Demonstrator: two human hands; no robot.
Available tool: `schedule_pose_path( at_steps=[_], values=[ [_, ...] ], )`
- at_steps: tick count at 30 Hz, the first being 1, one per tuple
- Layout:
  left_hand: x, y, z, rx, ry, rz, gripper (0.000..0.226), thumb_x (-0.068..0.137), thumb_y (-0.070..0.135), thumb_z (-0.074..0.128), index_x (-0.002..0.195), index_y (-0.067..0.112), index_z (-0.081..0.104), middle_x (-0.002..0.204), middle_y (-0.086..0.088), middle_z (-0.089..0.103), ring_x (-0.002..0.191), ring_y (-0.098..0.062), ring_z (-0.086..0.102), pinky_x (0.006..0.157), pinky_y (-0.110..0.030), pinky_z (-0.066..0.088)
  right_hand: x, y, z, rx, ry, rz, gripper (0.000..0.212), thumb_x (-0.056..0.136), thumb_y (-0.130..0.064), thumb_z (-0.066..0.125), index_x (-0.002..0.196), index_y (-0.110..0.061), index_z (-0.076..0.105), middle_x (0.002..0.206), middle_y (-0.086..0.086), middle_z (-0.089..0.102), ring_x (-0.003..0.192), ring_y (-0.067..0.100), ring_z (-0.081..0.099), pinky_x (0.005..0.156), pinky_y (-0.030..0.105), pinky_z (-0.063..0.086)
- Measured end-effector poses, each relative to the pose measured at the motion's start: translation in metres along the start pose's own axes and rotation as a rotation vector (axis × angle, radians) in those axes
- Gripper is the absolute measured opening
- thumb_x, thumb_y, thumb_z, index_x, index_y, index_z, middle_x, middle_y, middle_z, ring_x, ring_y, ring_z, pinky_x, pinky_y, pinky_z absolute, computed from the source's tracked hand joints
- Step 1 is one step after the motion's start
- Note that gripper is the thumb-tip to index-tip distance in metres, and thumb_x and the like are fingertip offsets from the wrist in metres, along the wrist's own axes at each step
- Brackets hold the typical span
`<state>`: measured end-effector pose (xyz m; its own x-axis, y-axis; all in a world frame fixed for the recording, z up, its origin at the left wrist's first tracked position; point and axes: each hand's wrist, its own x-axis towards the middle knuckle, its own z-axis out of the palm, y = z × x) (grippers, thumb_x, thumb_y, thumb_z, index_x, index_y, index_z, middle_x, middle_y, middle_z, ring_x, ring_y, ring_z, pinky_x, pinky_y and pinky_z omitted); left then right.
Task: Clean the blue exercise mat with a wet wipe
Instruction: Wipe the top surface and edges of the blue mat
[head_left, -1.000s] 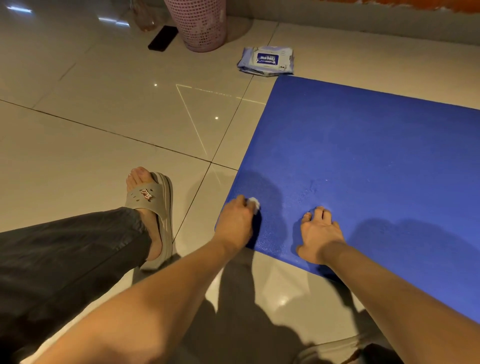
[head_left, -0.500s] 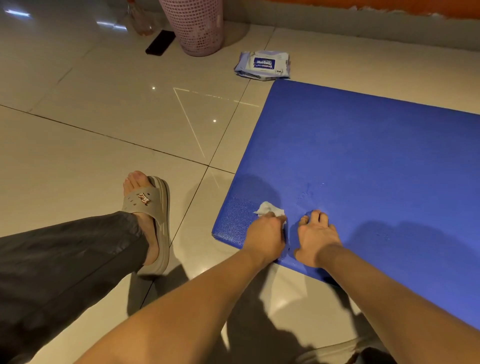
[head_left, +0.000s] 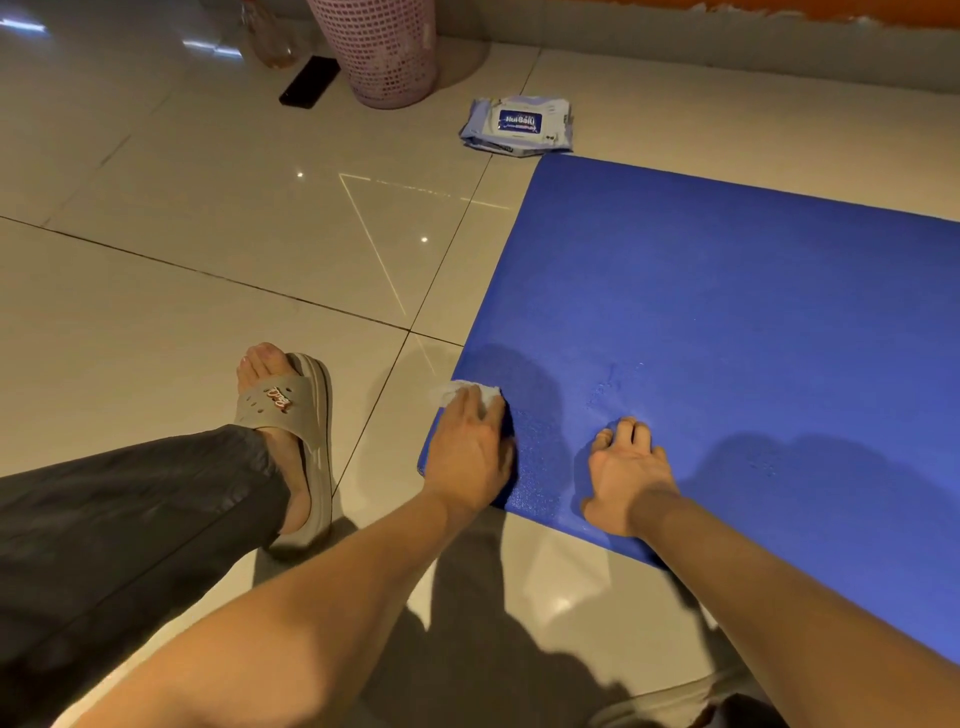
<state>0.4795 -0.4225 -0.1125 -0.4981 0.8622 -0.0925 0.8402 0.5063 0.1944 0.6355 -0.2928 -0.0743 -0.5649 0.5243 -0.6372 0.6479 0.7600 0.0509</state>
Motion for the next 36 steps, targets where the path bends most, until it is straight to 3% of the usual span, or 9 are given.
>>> schedule_pose_path(
  at_steps=[4, 7, 13, 19, 22, 25, 28, 32, 36],
  values=[
    [-0.013, 0.035, 0.014, -0.204, -0.159, 0.23, 0.071, 0.104, 0.048, 0.043, 0.159, 0.006, 0.028, 0.166, -0.015, 0.026, 0.155, -0.029, 0.018, 0.124, -0.044, 0.023, 0.001, -0.001, 0.0, -0.01, -0.003, 0.011, 0.092, 0.09, -0.048, 0.056, 0.154, 0.005, 0.015, 0.157, 0.03, 0.011, 0.146, 0.046, 0.014, 0.112, 0.048, 0.035],
    [-0.011, 0.028, 0.02, -0.009, -0.188, 0.363, 0.082, 0.104, 0.062, 0.033, 0.163, 0.008, 0.016, 0.17, -0.012, 0.013, 0.158, -0.027, 0.004, 0.128, -0.044, 0.007, 0.001, -0.001, -0.001, -0.012, -0.009, 0.012, 0.096, 0.09, -0.054, 0.057, 0.154, 0.004, 0.015, 0.157, 0.03, 0.01, 0.147, 0.046, 0.013, 0.113, 0.048, 0.035],
    [0.0, -0.015, 0.003, 0.273, -0.192, 0.059, 0.103, 0.093, 0.079, 0.005, 0.162, 0.002, 0.011, 0.17, -0.018, 0.008, 0.158, -0.033, -0.001, 0.126, -0.051, -0.001, 0.0, 0.0, 0.0, -0.004, -0.011, 0.0, 0.095, 0.089, -0.049, 0.059, 0.153, 0.006, 0.016, 0.157, 0.029, 0.011, 0.146, 0.046, 0.013, 0.113, 0.049, 0.034],
    [0.004, 0.004, 0.007, 0.126, -0.242, -0.017, 0.113, 0.079, 0.083, -0.007, 0.161, 0.005, -0.008, 0.169, -0.017, -0.012, 0.156, -0.031, -0.016, 0.127, -0.049, -0.002, 0.001, 0.0, 0.0, -0.009, -0.022, 0.006, 0.098, 0.09, -0.049, 0.058, 0.156, 0.006, 0.01, 0.16, 0.03, 0.004, 0.149, 0.047, 0.007, 0.116, 0.05, 0.031],
    [0.006, 0.024, 0.011, -0.016, -0.207, -0.036, 0.099, 0.09, 0.073, 0.0, 0.163, 0.006, -0.002, 0.171, -0.013, -0.004, 0.158, -0.027, -0.01, 0.128, -0.046, -0.004, 0.001, 0.0, 0.001, -0.021, -0.027, 0.003, 0.099, 0.092, -0.05, 0.056, 0.157, 0.004, 0.005, 0.162, 0.029, -0.001, 0.151, 0.047, 0.002, 0.119, 0.05, 0.027],
    [0.007, 0.039, 0.019, 0.021, -0.22, 0.168, 0.078, 0.106, 0.057, 0.017, 0.163, 0.007, 0.0, 0.171, -0.011, -0.002, 0.158, -0.026, -0.008, 0.128, -0.046, -0.003, 0.0, 0.0, 0.002, -0.027, -0.014, 0.0, 0.096, 0.094, -0.05, 0.052, 0.158, 0.003, 0.004, 0.163, 0.028, -0.002, 0.152, 0.046, 0.002, 0.12, 0.05, 0.025],
    [0.014, 0.029, 0.019, 0.099, -0.214, 0.281, 0.075, 0.106, 0.054, 0.015, 0.163, 0.007, 0.006, 0.171, -0.012, 0.004, 0.158, -0.028, -0.003, 0.128, -0.046, 0.001, 0.001, -0.001, 0.001, -0.03, -0.016, -0.001, 0.099, 0.093, -0.052, 0.054, 0.158, 0.003, 0.004, 0.163, 0.028, -0.001, 0.152, 0.046, 0.001, 0.12, 0.049, 0.026],
    [0.03, -0.006, 0.004, 0.066, -0.108, 0.016, 0.073, 0.102, 0.051, 0.015, 0.156, 0.005, 0.033, 0.162, -0.021, 0.031, 0.152, -0.037, 0.022, 0.125, -0.045, 0.016, 0.001, 0.001, 0.002, -0.027, -0.021, -0.011, 0.102, 0.092, -0.054, 0.056, 0.157, 0.005, 0.004, 0.163, 0.028, 0.0, 0.151, 0.047, 0.002, 0.119, 0.051, 0.027],
    [0.035, -0.027, -0.008, 0.01, -0.204, -0.125, 0.082, 0.105, 0.059, 0.029, 0.161, 0.001, 0.015, 0.169, -0.019, 0.012, 0.157, -0.033, 0.01, 0.128, -0.04, 0.006, 0.0, 0.003, 0.001, -0.004, -0.014, -0.018, 0.099, 0.092, -0.051, 0.056, 0.157, 0.005, 0.007, 0.163, 0.027, 0.002, 0.151, 0.046, 0.004, 0.119, 0.05, 0.027]
  ],
)
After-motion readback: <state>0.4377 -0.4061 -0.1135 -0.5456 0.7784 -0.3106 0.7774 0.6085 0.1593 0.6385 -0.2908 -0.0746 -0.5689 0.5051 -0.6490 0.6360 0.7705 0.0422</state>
